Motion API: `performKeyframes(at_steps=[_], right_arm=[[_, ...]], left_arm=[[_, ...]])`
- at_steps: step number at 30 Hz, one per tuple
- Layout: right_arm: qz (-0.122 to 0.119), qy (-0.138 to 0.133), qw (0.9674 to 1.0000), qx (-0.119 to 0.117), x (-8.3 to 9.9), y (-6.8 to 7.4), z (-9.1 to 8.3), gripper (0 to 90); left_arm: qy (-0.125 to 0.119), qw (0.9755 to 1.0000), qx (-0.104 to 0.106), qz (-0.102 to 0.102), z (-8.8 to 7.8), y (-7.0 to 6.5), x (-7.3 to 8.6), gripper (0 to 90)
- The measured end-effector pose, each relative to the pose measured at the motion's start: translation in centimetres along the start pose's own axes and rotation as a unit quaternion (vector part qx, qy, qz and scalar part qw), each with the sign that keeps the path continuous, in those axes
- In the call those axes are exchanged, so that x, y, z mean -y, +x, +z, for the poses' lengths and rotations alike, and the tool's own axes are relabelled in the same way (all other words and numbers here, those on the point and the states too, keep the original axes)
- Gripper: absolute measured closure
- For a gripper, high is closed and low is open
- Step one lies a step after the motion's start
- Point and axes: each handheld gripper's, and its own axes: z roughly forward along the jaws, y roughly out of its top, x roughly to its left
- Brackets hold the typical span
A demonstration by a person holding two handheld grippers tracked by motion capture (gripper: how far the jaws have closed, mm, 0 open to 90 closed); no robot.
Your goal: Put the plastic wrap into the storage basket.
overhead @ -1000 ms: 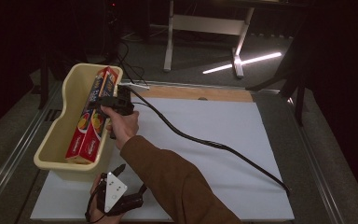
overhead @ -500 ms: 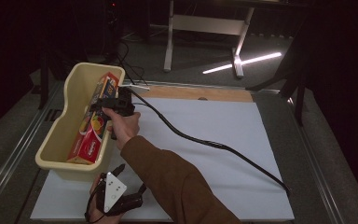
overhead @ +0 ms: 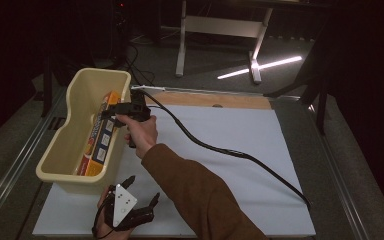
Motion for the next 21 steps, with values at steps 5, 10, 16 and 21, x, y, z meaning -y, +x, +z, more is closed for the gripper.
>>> performKeyframes(at_steps=[5,10,16,21], right_arm=[[-0.086,0.008,0.9956,0.036,0.3,0.4,-1.3,39.3],[-0.17,0.006,0.982,0.083,0.6,-0.1,-3.4,39.5],[-0.286,0.017,0.9435,0.167,2.1,-1.6,-5.9,39.1],[-0.347,0.002,0.9102,0.226,3.8,-3.5,-8.2,37.8]], left_arm=[[-0.002,1.0,-0.001,-0.003,-0.1,0.3,-0.1,14.3],[-0.003,1.0,-0.002,-0.004,0.0,0.3,-0.1,14.3],[0.002,1.0,-0.003,-0.002,0.2,0.3,-0.1,14.3],[0.004,1.0,-0.003,-0.002,0.3,0.2,-0.1,14.3]])
